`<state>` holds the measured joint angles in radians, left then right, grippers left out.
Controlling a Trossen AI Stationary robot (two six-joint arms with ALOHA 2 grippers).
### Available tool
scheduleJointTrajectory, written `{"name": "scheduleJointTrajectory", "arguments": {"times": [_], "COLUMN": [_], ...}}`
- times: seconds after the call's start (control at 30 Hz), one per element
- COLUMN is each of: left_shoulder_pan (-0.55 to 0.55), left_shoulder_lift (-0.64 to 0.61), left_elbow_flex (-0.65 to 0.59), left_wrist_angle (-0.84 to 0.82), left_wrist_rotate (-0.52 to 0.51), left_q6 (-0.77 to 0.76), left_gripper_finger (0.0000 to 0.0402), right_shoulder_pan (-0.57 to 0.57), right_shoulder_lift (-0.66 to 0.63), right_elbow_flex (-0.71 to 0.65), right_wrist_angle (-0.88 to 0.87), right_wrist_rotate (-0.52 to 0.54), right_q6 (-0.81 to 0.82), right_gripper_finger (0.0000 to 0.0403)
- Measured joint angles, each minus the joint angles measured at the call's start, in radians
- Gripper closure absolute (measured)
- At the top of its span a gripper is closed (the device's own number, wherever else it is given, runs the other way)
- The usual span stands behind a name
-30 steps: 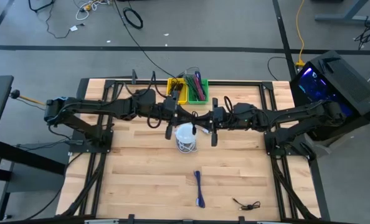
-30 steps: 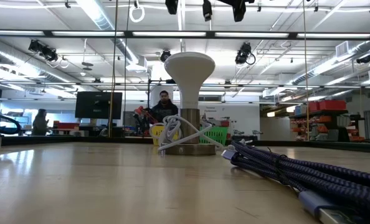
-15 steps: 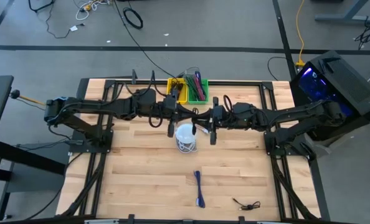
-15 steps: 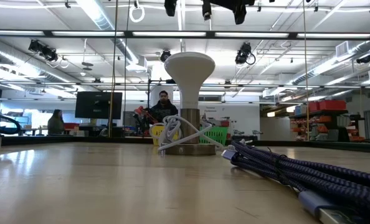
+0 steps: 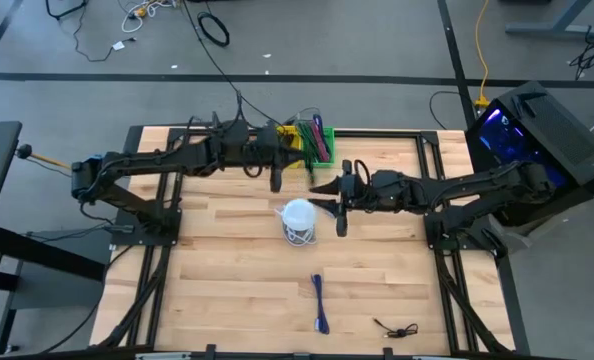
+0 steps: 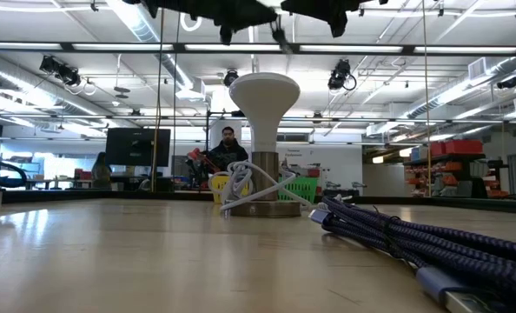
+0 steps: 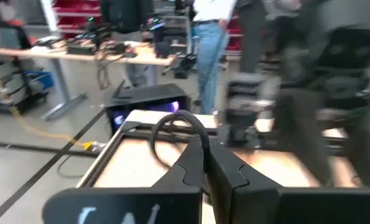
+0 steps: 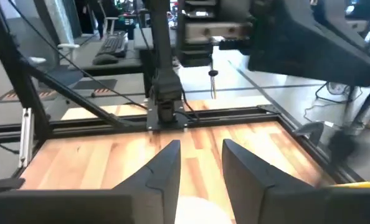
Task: Pick & Place USB Port
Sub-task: Put the black charger cable into the yellow bin
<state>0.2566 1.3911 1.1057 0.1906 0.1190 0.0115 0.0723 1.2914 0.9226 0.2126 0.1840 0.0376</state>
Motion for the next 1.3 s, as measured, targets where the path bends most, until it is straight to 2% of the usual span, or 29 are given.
{"name": "scheduleJointTrajectory", "arguments": {"times": [0.2, 0.6, 1.07, 1.3], "left_shoulder_pan": [0.080, 0.281, 0.463, 0.519], "left_shoulder_lift": [0.000, 0.016, 0.267, 0.350], "left_elbow_flex": [0.000, 0.000, 0.000, 0.000], "left_wrist_angle": [-0.071, -0.211, -0.174, -0.099], "left_wrist_rotate": [0.018, 0.031, 0.171, 0.195], "left_q6": [-0.007, -0.008, -0.083, -0.121], "left_gripper_finger": [0.0396, 0.0396, 0.0396, 0.0396], "right_shoulder_pan": [-0.003, 0.009, 0.081, 0.101], "right_shoulder_lift": [0.000, 0.000, 0.000, 0.042], "right_elbow_flex": [0.000, 0.000, 0.000, 0.000], "right_wrist_angle": [0.001, 0.001, -0.008, -0.005], "right_wrist_rotate": [0.018, -0.019, -0.018, -0.007], "right_q6": [0.005, 0.019, 0.032, 0.034], "right_gripper_finger": [0.0290, 0.0294, 0.0293, 0.0293]}}
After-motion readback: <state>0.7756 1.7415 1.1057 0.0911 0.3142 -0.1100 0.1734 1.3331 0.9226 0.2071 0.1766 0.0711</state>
